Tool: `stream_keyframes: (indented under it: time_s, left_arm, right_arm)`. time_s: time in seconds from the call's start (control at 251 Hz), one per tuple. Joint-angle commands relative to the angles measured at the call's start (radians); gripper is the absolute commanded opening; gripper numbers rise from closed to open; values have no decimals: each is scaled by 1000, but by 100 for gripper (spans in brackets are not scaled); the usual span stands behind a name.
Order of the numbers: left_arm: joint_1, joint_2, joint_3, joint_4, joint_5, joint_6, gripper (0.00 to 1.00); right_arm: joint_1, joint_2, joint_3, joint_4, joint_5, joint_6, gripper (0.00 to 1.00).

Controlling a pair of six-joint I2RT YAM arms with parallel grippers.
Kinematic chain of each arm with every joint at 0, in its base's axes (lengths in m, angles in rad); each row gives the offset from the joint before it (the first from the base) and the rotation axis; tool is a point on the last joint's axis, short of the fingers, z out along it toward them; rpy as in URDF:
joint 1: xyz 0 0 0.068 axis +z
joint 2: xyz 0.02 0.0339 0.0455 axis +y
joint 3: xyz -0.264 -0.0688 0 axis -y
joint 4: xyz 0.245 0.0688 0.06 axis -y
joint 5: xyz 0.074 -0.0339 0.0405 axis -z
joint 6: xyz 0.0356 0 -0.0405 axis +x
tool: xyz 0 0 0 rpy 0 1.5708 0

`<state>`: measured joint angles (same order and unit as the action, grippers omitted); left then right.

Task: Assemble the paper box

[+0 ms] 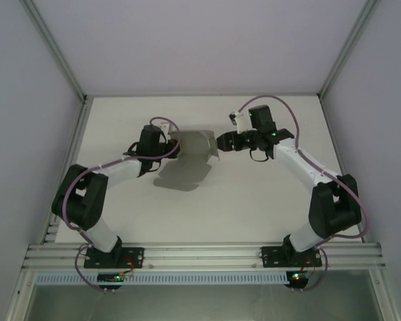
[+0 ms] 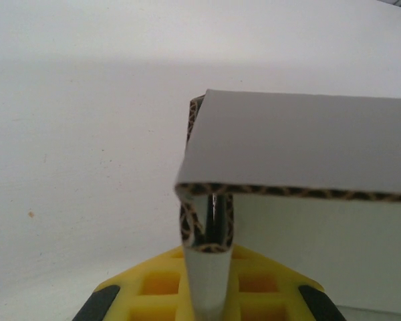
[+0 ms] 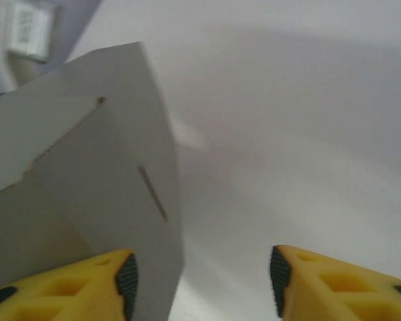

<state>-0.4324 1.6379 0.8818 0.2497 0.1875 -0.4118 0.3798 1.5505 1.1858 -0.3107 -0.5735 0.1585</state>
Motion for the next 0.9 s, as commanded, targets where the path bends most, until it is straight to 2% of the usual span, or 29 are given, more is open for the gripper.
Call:
stream_keyframes:
  time_s: [0.0,0.08,0.132,0.263,0.371,0.559,0.631,0.898]
  left_arm:
    - [0,-3,16,17,8,-9,0]
    - [0,0,15,11,4,-11,0]
    - [0,-1,13,7,0,-12,0]
    - [0,-13,7,-4,-22,-12,0]
    - [0,-17,5,0,-21,-10,0]
    - [0,2,20,-21,-22,-5,0]
    - [1,2,20,-21,-23,-7,0]
    - [-4,-9,26,-45,-49,-10,0]
  right_arm:
    - [41,58,43,65,-166,13,54]
    - [60,85,52,87,-192,20,54]
    - [71,99,65,82,-164,37,54]
    - [82,105,97,-25,-109,-11,54]
    - [77,92,82,-25,-117,-10,58]
    - [96,78,66,4,-108,-17,60]
    - [102,93,78,-2,-123,-17,65]
    - [134,133,120,-12,2,-6,65]
